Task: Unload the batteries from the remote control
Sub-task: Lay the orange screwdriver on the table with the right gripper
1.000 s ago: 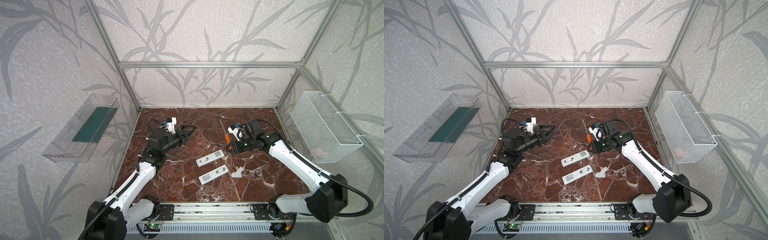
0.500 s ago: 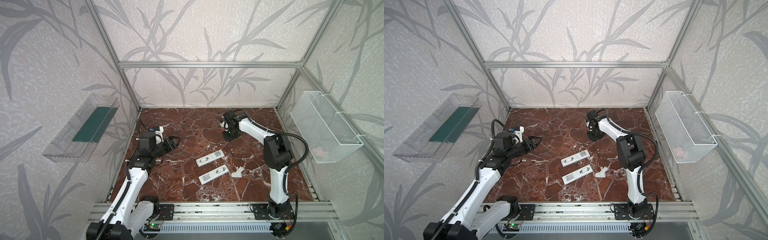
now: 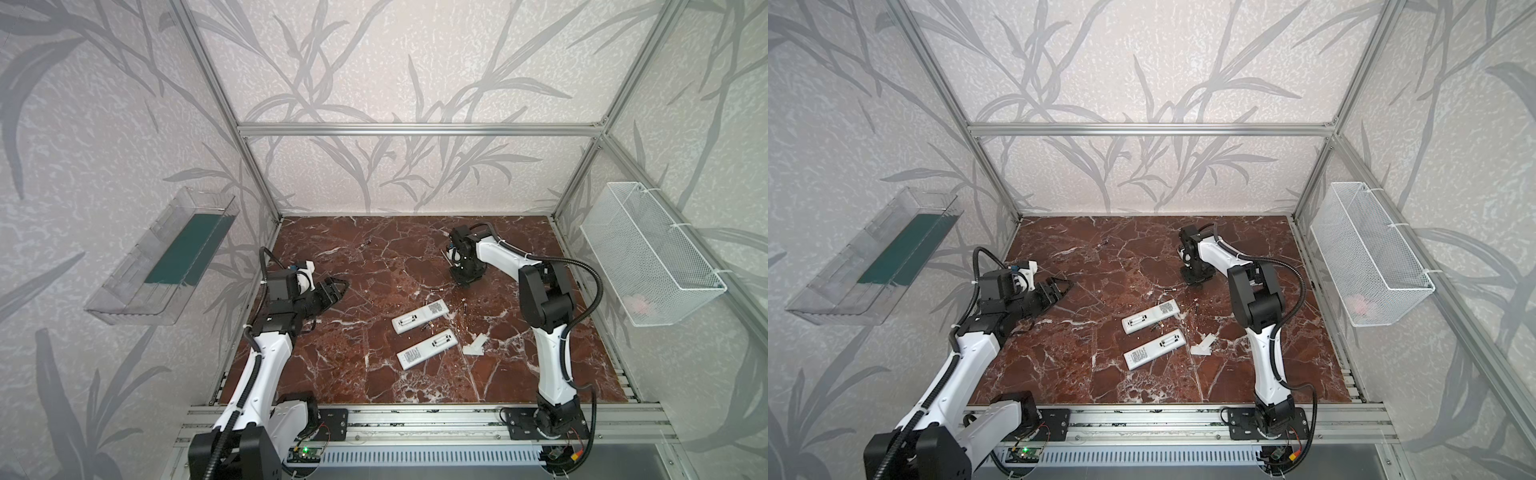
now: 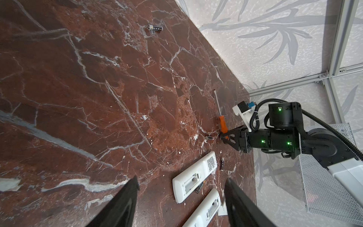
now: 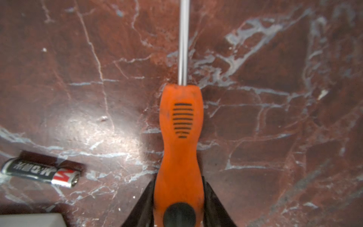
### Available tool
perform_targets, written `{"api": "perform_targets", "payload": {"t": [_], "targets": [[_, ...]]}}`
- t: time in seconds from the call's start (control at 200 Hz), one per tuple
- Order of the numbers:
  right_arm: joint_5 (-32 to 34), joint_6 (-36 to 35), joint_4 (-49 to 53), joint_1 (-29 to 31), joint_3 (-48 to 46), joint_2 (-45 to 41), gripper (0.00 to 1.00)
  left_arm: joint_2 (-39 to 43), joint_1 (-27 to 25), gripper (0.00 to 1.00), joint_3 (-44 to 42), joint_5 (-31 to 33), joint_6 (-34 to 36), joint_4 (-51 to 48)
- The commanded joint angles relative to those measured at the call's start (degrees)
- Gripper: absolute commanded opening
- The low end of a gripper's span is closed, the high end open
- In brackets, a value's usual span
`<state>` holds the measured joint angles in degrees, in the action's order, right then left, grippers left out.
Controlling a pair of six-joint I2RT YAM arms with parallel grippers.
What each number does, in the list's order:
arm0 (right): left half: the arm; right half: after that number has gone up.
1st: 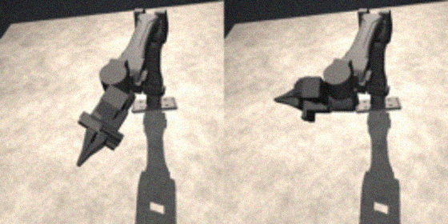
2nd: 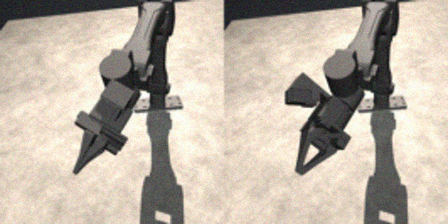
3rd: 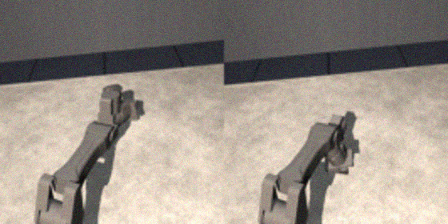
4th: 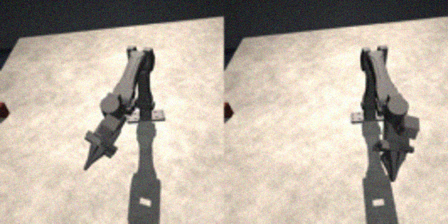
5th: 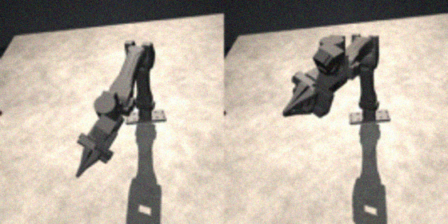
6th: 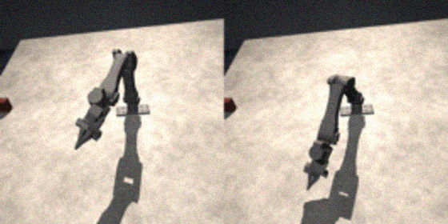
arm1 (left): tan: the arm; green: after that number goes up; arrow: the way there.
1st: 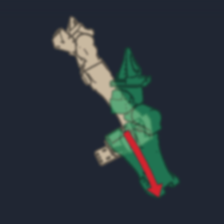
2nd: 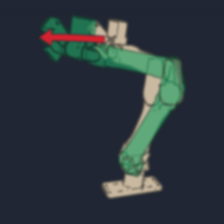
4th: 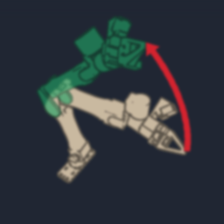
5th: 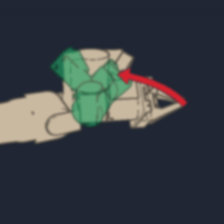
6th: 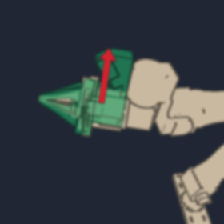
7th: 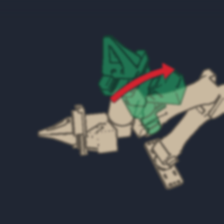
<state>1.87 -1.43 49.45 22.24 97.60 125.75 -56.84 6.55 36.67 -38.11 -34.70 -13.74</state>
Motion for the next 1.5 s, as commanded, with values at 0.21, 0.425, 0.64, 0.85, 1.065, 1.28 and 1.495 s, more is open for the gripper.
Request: {"api": "perform_targets", "payload": {"t": [0.21, 0.425, 0.64, 0.85, 1.065, 1.28, 1.495], "targets": [[-0.98, 0.82, 0.47, 0.08, -0.99, -0.77, 0.51, -0.39, 1.53, 0.71, -1.16, -2.22, -0.20, 1.47], [-0.36, -0.61, 2.95, 0.04, 2.74, -3.62, 0.61, -1.01, 2.90, 0.71, -1.93, -3.84, -1.30, 3.78], [-0.98, -1.22, 6.05, 0.05, 7.89, -8.14, 0.73, -2.21, 4.18, 0.71, -2.48, -5.23, -1.74, 4.65], [-5.86, -1.82, -1.48, 0.08, 1.07, -18.45, 0.84, -2.16, 4.36, 0.71, -2.04, -4.32, -0.75, 4.01], [-7.58, -0.37, -24.88, -1.06, -18.06, -33.78, 0.86, -0.15, 4.45, 0.71, -2.47, -3.39, 0.63, 3.88], [-9.67, 2.86, -58.95, -4.65, -44.51, -48.39, 0.87, 3.63, 4.53, 0.71, -3.41, -0.61, 1.35, 5.64], [2.73, -3.76, -93.95, -5.31, -67.81, -51.81, 0.88, 8.68, 4.69, 0.72, -6.80, 2.77, 0.44, 9.82]]}}
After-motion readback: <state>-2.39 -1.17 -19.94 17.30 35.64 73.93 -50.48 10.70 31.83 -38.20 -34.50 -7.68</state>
